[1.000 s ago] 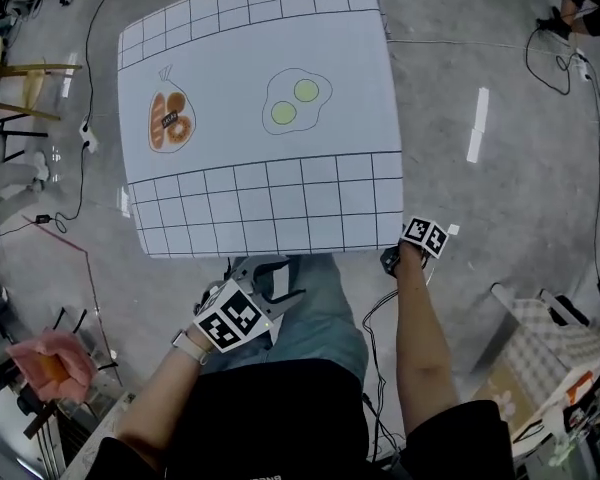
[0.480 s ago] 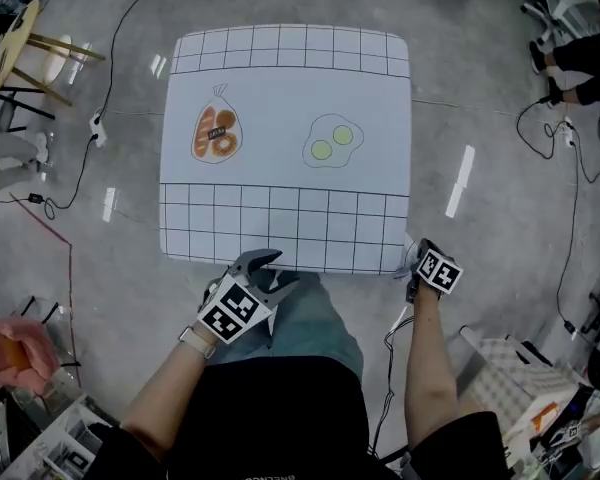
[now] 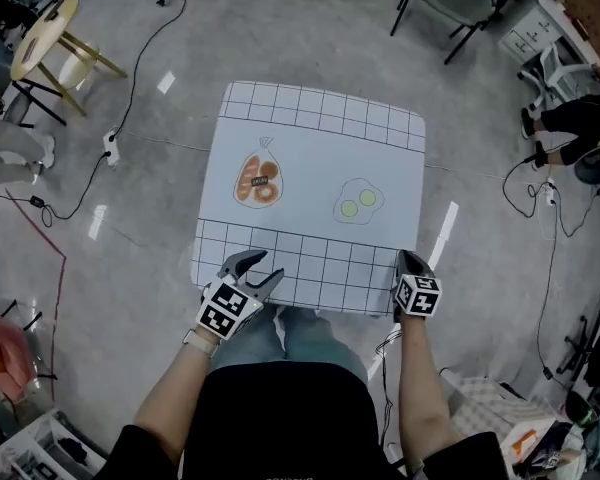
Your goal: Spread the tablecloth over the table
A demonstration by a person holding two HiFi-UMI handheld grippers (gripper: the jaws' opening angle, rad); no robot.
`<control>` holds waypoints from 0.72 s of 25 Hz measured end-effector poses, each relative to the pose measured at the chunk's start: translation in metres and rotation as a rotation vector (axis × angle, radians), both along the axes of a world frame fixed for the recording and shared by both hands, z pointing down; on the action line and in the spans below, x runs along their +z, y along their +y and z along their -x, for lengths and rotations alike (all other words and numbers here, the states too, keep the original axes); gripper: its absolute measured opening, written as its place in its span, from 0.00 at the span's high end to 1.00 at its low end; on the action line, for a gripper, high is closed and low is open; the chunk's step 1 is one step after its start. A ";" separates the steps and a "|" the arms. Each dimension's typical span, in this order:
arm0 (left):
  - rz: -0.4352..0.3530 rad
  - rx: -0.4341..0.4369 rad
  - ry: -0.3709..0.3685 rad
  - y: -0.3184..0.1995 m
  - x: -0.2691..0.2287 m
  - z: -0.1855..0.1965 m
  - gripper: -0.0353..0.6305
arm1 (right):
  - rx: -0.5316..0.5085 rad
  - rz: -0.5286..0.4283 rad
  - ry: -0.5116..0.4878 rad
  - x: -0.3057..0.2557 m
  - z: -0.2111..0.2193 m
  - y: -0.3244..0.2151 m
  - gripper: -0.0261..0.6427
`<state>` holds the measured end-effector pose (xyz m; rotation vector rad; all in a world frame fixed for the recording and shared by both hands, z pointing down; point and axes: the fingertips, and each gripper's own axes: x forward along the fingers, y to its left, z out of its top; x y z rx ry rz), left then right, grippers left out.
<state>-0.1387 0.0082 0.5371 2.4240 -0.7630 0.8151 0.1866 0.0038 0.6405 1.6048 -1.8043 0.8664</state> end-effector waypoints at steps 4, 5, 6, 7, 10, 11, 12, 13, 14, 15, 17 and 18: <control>-0.056 -0.042 0.026 -0.032 -0.018 0.034 0.71 | -0.056 -0.068 -0.012 -0.042 0.063 -0.036 0.94; -0.076 -0.053 0.030 -0.041 -0.023 0.043 0.73 | -0.075 -0.091 -0.019 -0.054 0.081 -0.046 0.95; -0.097 -0.066 0.037 -0.050 -0.030 0.052 0.77 | -0.100 -0.115 -0.025 -0.067 0.099 -0.055 0.95; -0.118 -0.081 0.047 -0.059 -0.037 0.060 0.80 | -0.130 -0.142 -0.027 -0.081 0.117 -0.063 0.95; -0.177 -0.109 0.095 -0.083 -0.063 0.073 0.90 | -0.219 -0.235 -0.040 -0.124 0.165 -0.082 0.95; -0.192 -0.108 0.112 -0.090 -0.072 0.074 0.91 | -0.243 -0.266 -0.047 -0.139 0.178 -0.087 0.95; -0.205 -0.105 0.129 -0.097 -0.083 0.074 0.92 | -0.263 -0.295 -0.053 -0.154 0.189 -0.091 0.95; -0.219 -0.100 0.142 -0.103 -0.094 0.072 0.92 | -0.281 -0.323 -0.059 -0.168 0.198 -0.094 0.95; -0.238 -0.091 0.152 -0.106 -0.105 0.069 0.93 | -0.296 -0.348 -0.065 -0.183 0.206 -0.096 0.95; -0.262 -0.079 0.162 -0.108 -0.116 0.065 0.93 | -0.310 -0.369 -0.074 -0.197 0.212 -0.098 0.95; -0.311 -0.058 0.184 -0.109 -0.139 0.054 0.93 | -0.339 -0.406 -0.094 -0.223 0.221 -0.101 0.95; -0.330 -0.055 0.197 -0.110 -0.149 0.048 0.93 | -0.355 -0.423 -0.102 -0.235 0.224 -0.103 0.95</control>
